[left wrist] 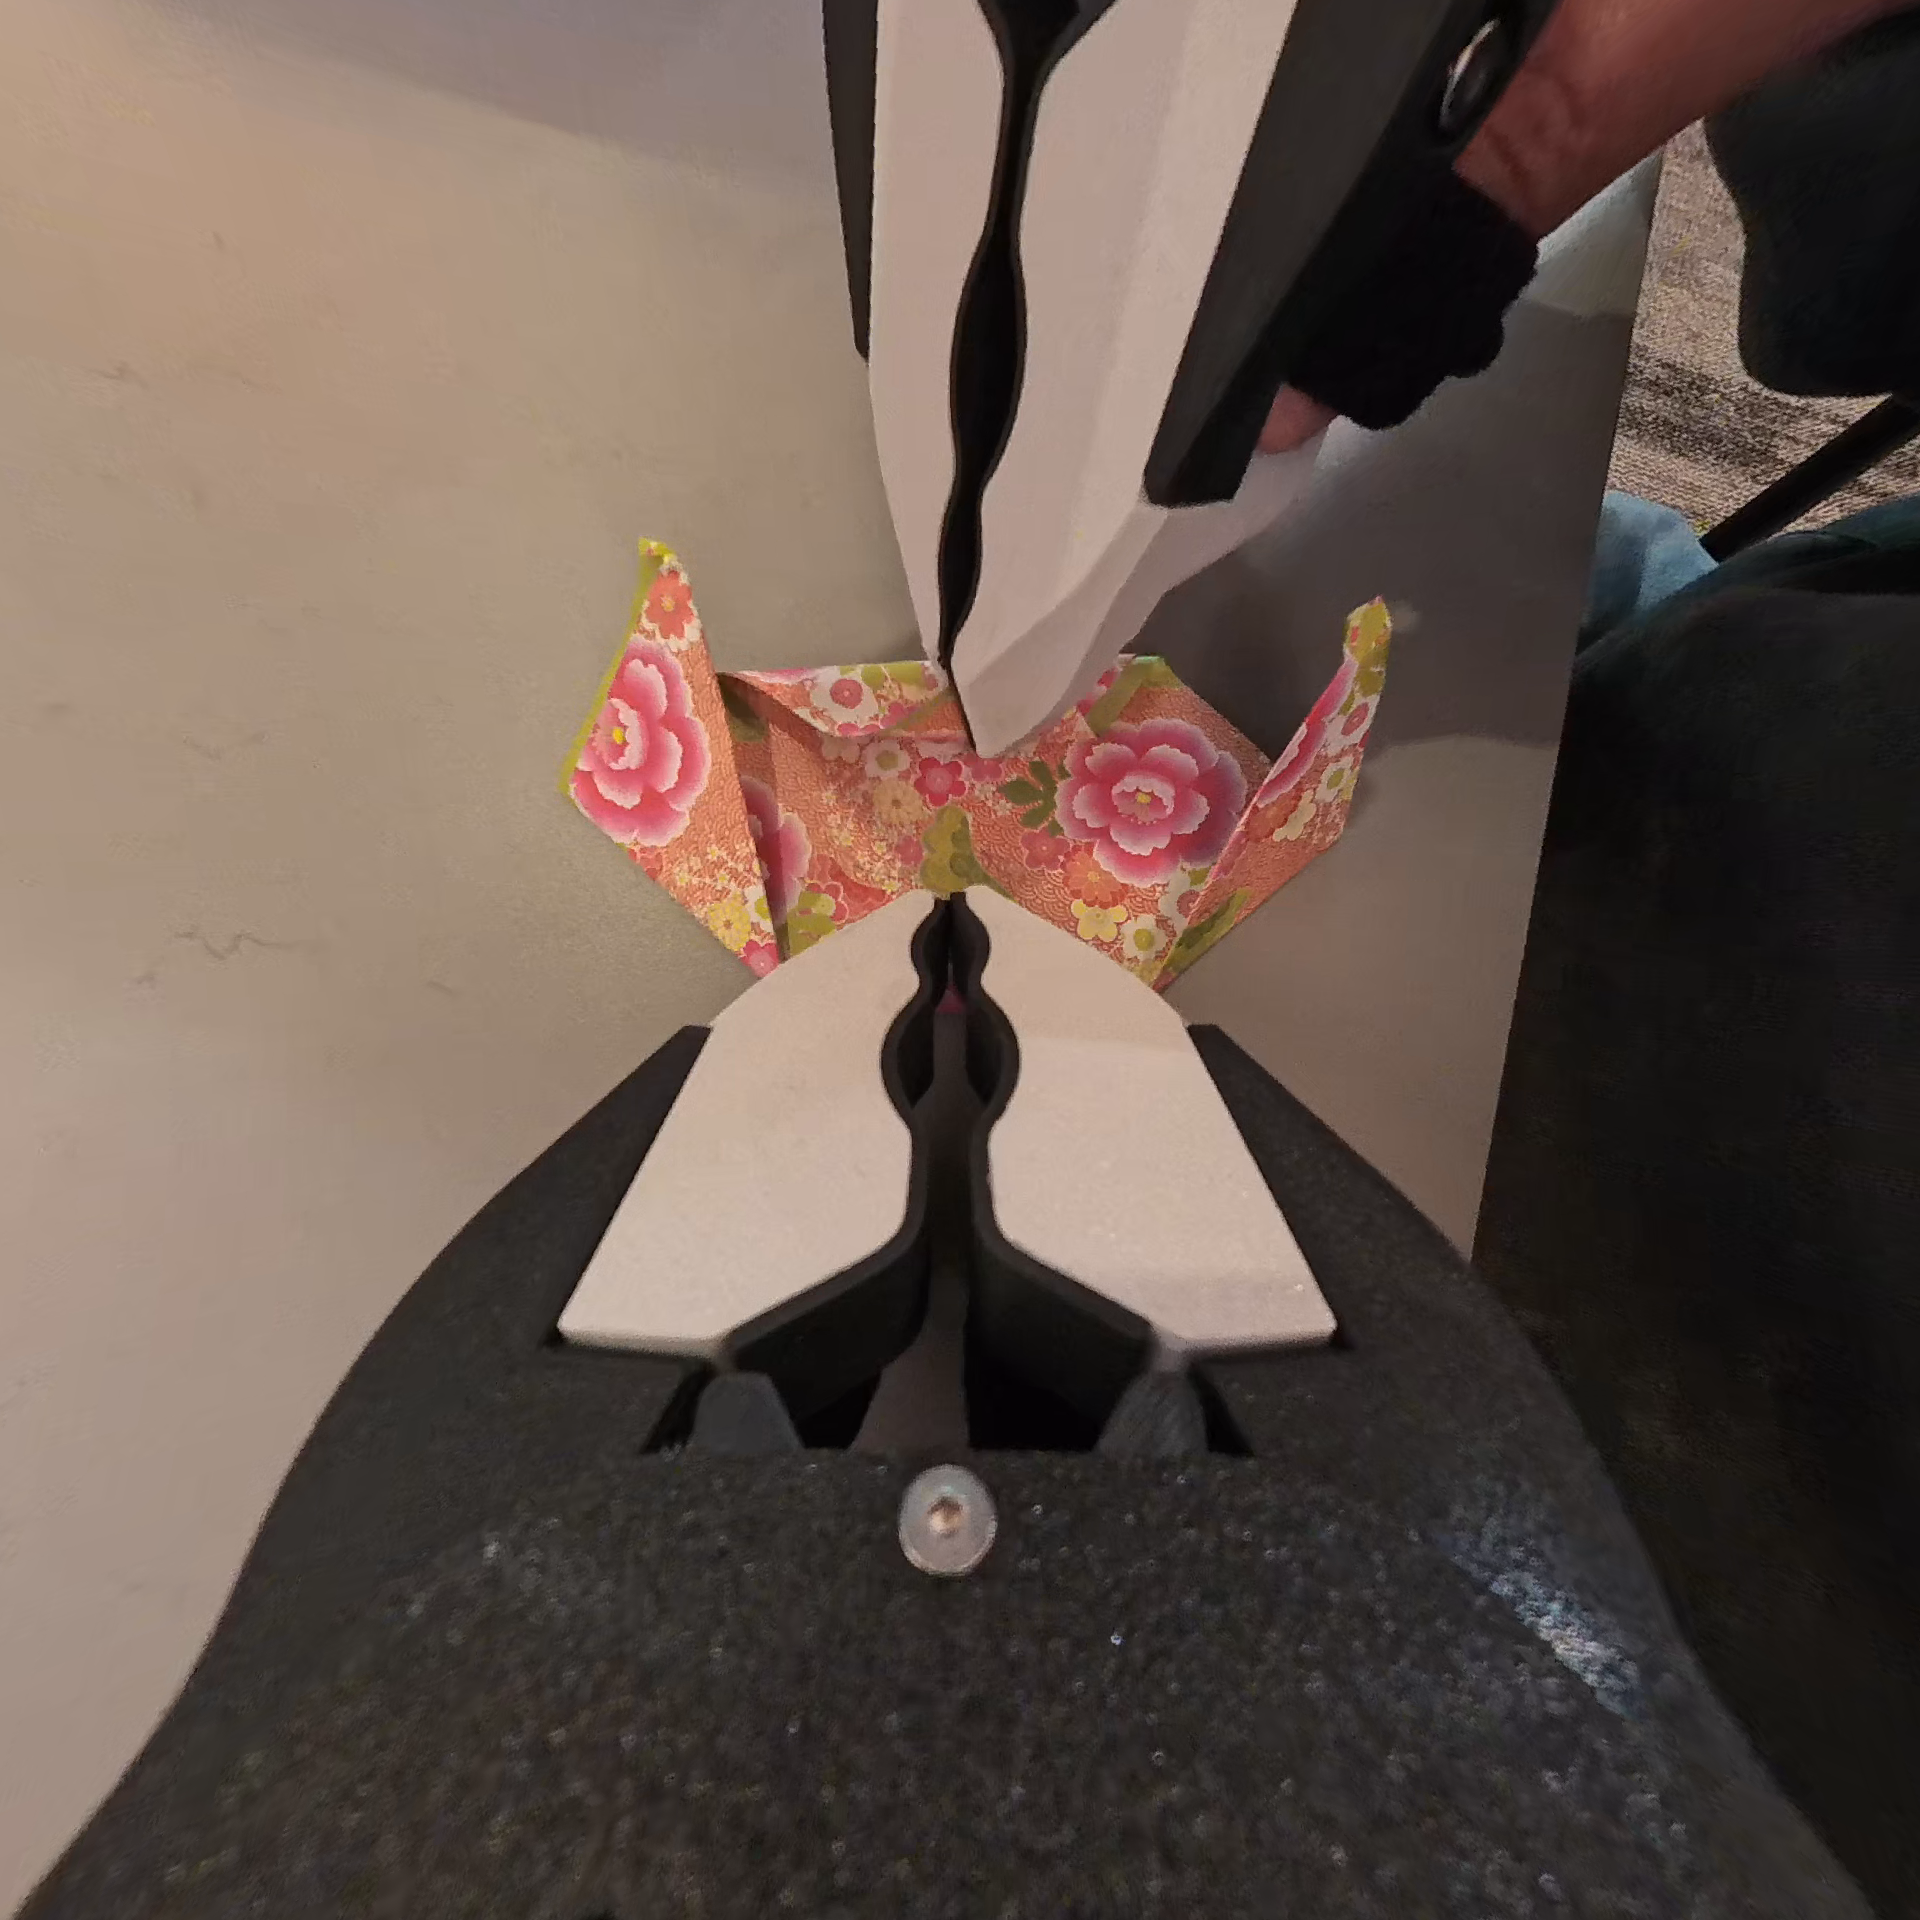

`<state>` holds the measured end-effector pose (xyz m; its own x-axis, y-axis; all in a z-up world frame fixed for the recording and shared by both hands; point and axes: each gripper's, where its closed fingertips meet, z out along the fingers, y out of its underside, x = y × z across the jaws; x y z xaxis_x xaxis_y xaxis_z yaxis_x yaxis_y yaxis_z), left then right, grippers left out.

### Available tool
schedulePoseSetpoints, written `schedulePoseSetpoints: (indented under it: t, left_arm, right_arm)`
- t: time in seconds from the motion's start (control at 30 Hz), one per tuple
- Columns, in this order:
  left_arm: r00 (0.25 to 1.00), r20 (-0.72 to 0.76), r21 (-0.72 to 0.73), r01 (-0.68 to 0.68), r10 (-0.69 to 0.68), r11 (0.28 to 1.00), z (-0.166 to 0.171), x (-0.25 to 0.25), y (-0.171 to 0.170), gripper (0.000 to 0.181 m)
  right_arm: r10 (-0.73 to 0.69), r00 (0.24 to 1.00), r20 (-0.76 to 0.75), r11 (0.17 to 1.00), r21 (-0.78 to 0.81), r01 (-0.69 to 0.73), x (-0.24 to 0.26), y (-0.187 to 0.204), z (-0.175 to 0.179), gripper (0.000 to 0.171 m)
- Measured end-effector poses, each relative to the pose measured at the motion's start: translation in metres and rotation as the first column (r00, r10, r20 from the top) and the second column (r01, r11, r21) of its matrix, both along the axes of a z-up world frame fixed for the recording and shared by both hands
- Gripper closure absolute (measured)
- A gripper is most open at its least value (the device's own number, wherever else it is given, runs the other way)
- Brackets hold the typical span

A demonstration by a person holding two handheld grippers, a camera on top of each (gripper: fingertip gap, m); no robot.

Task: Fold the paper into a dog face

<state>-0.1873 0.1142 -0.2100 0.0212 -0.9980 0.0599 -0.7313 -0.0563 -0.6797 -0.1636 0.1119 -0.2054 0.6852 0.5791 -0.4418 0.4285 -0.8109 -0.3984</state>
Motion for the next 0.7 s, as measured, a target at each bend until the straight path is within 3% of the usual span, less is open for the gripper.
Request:
schedulePoseSetpoints:
  t: [0.7]
  left_arm:
    - [1.000, -0.015, 0.019, -0.007, 0.007, 1.000, -0.0005, 0.0011, -0.0008, 0.181]
  right_arm:
    - [-0.005, 1.000, 0.029, 1.000, -0.011, 0.005, -0.0017, -0.0005, -0.0014, 0.171]
